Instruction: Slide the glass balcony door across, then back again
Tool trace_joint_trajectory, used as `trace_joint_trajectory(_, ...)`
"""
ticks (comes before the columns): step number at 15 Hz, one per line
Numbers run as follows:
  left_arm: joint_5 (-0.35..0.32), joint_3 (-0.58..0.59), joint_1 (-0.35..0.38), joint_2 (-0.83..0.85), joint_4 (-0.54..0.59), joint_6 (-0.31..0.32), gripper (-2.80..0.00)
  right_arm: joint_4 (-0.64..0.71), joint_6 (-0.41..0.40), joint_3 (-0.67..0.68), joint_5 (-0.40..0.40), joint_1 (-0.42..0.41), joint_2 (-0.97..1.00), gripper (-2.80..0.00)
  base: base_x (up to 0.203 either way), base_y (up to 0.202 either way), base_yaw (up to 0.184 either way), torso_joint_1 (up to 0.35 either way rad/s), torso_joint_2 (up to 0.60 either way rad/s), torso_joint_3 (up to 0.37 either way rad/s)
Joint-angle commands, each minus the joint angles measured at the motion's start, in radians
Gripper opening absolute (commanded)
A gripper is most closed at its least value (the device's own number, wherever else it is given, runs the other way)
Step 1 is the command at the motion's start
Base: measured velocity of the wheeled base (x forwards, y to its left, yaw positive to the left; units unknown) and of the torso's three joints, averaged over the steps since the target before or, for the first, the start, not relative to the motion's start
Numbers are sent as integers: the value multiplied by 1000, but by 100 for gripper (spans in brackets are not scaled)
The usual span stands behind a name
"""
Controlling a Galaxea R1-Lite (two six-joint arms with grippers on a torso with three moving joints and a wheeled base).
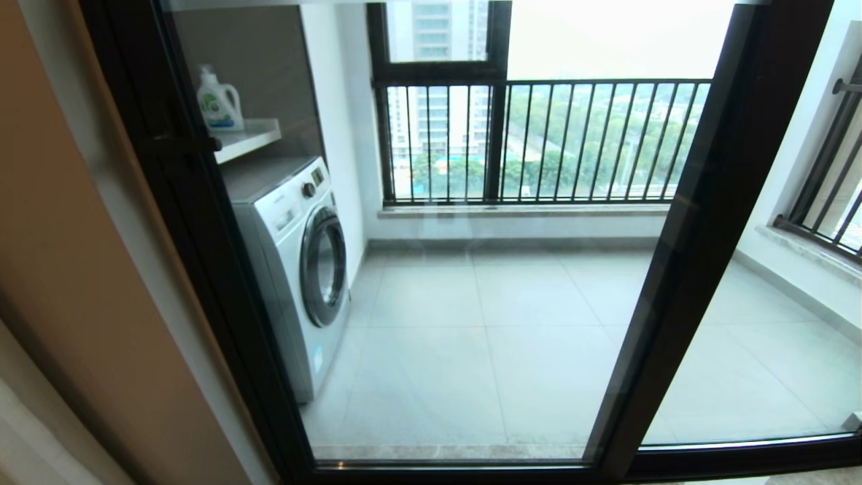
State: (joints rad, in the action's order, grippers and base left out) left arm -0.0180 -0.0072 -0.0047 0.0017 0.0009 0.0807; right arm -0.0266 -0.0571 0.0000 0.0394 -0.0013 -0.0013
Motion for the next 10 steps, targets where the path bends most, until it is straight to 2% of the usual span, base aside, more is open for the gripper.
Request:
trace_joint_trajectory(1,-4,7,0,1,2,9,-280,-1,-1,12,1,0,1,-280,0,0,0,0,0,0)
trace_joint_trajectory(3,4,7,0,1,-1,-15,-280,0,-1,12,1,1,1,-280,0,0,0,0,0,0)
trace_joint_trajectory(5,15,7,0,1,-2,-79,-280,-1,-1,12,1,0,0,-280,0,0,0,0,0,0)
trace_joint_trajectory(10,16,7,0,1,-2,-79,-280,-1,-4,12,1,0,1,-280,0,0,0,0,0,0)
